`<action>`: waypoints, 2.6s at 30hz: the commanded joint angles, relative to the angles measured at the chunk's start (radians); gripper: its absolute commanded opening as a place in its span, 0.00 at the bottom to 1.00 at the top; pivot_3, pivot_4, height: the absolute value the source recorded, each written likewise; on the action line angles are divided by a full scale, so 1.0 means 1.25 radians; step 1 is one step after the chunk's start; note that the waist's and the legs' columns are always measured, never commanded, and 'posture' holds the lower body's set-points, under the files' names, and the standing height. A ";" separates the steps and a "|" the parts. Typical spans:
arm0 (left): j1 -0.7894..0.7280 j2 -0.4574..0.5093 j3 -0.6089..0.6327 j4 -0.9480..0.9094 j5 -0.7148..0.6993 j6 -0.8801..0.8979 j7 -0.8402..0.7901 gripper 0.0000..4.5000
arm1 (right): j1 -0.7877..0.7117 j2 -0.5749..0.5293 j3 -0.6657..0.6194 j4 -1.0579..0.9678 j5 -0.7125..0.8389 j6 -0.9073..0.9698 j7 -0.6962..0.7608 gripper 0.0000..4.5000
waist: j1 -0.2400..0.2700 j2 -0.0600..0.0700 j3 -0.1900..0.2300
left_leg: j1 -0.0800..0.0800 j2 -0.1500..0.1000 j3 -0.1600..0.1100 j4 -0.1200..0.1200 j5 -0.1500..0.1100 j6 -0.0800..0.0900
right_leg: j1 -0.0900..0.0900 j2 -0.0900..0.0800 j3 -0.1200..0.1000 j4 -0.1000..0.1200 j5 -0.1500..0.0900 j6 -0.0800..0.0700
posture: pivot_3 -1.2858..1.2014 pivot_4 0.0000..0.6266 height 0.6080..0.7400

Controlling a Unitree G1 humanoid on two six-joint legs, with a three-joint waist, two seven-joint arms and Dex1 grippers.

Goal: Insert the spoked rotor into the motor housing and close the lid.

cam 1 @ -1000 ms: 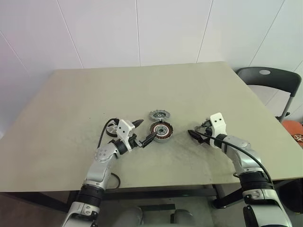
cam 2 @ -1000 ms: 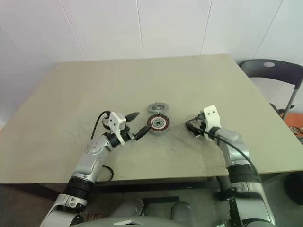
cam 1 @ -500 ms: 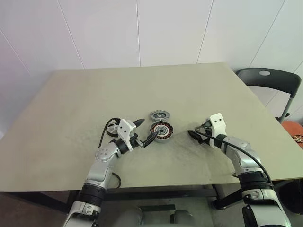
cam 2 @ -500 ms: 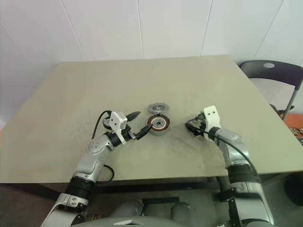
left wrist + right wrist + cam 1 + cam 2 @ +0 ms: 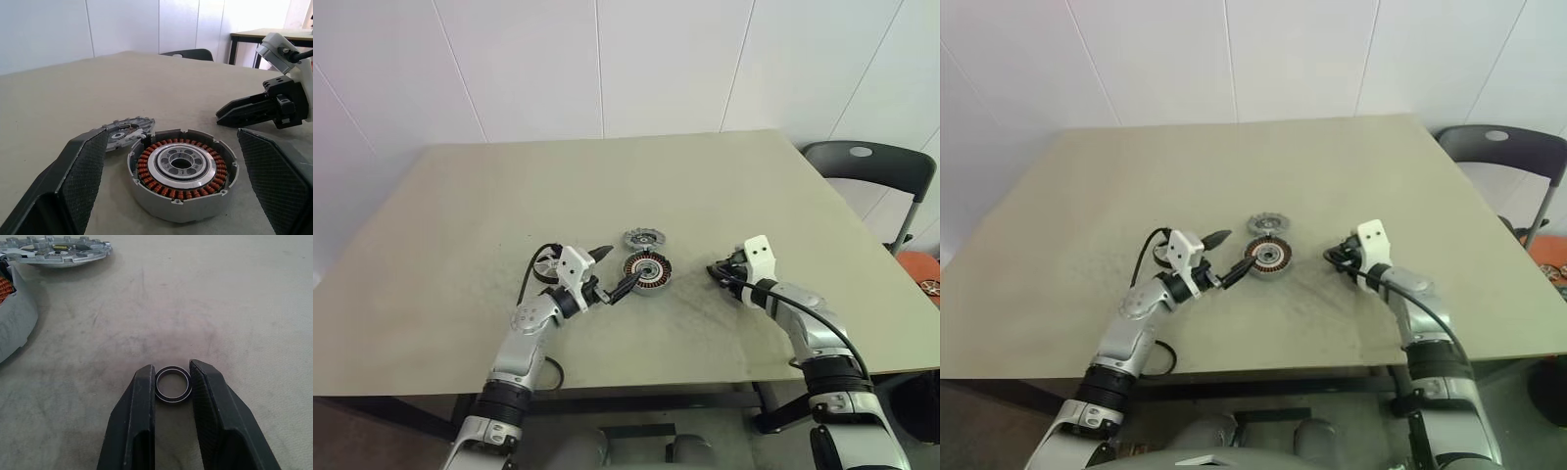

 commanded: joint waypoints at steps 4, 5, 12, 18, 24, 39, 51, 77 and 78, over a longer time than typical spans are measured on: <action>0.010 0.021 0.038 -0.054 -0.020 0.000 0.016 1.00 | -0.069 0.029 -0.019 -0.019 0.030 -0.054 0.007 0.15 | -0.002 0.000 0.000 | 0.000 0.000 0.000 0.000 0.000 0.000 | 0.000 0.000 0.000 0.000 0.000 0.000 | 0.52 0.00 1.00; 0.017 0.029 0.045 -0.066 -0.027 0.006 0.014 1.00 | -0.078 0.035 -0.011 -0.042 0.036 -0.051 0.017 0.15 | -0.003 0.000 0.000 | -0.001 0.000 0.000 -0.001 0.000 0.000 | -0.001 0.000 0.001 0.000 0.000 0.000 | 0.52 0.00 1.00; 0.055 0.076 0.082 -0.115 -0.050 0.030 0.012 1.00 | -0.111 0.062 0.076 -0.129 0.054 0.043 0.097 0.15 | -0.004 0.000 0.000 | -0.002 0.000 0.000 -0.002 0.000 0.000 | -0.004 0.000 0.001 0.000 0.000 0.000 | 0.52 0.00 1.00; 0.059 0.076 0.083 -0.118 -0.043 0.029 0.024 1.00 | -0.160 0.064 0.152 -0.109 0.027 0.101 0.129 0.15 | 0.002 0.000 0.000 | -0.002 0.000 0.000 -0.001 0.000 0.000 | -0.003 0.000 0.001 0.000 0.000 -0.001 | 0.52 0.00 1.00; 0.062 0.067 0.076 -0.115 -0.035 0.026 0.033 1.00 | -0.172 0.068 0.197 -0.107 0.015 0.130 0.155 0.15 | 0.002 0.000 0.000 | -0.002 0.000 0.000 -0.002 0.000 0.000 | -0.004 0.000 0.001 0.000 0.000 -0.001 | 0.52 0.00 1.00; 0.058 0.056 0.065 -0.106 -0.032 0.025 0.032 1.00 | -0.142 0.053 0.205 -0.117 0.005 0.149 0.167 0.15 | 0.001 0.000 0.000 | -0.004 0.000 0.000 -0.002 0.000 0.000 | -0.005 0.000 0.001 0.000 0.000 -0.001 | 0.52 0.00 1.00; 0.054 0.042 0.054 -0.092 -0.025 0.018 0.028 1.00 | -0.142 0.065 0.182 -0.105 0.008 0.132 0.138 0.15 | 0.002 0.000 0.000 | -0.004 0.000 0.000 -0.002 0.000 0.000 | -0.005 0.000 0.001 0.000 0.000 -0.001 | 0.52 0.00 1.00; 0.060 0.070 0.072 -0.104 -0.033 0.023 0.021 1.00 | -0.136 0.085 0.191 -0.112 0.004 0.131 0.138 0.15 | 0.001 0.000 0.000 | -0.005 0.000 0.000 -0.002 0.000 0.000 | -0.006 0.000 0.001 0.000 0.000 -0.001 | 0.52 0.00 1.00; 0.060 0.070 0.072 -0.103 -0.033 0.022 0.021 1.00 | -0.137 0.085 0.191 -0.110 0.004 0.130 0.138 0.15 | 0.001 0.000 0.000 | -0.004 0.000 0.000 -0.002 0.000 0.000 | -0.006 0.000 0.001 0.000 0.000 -0.001 | 0.52 0.00 1.00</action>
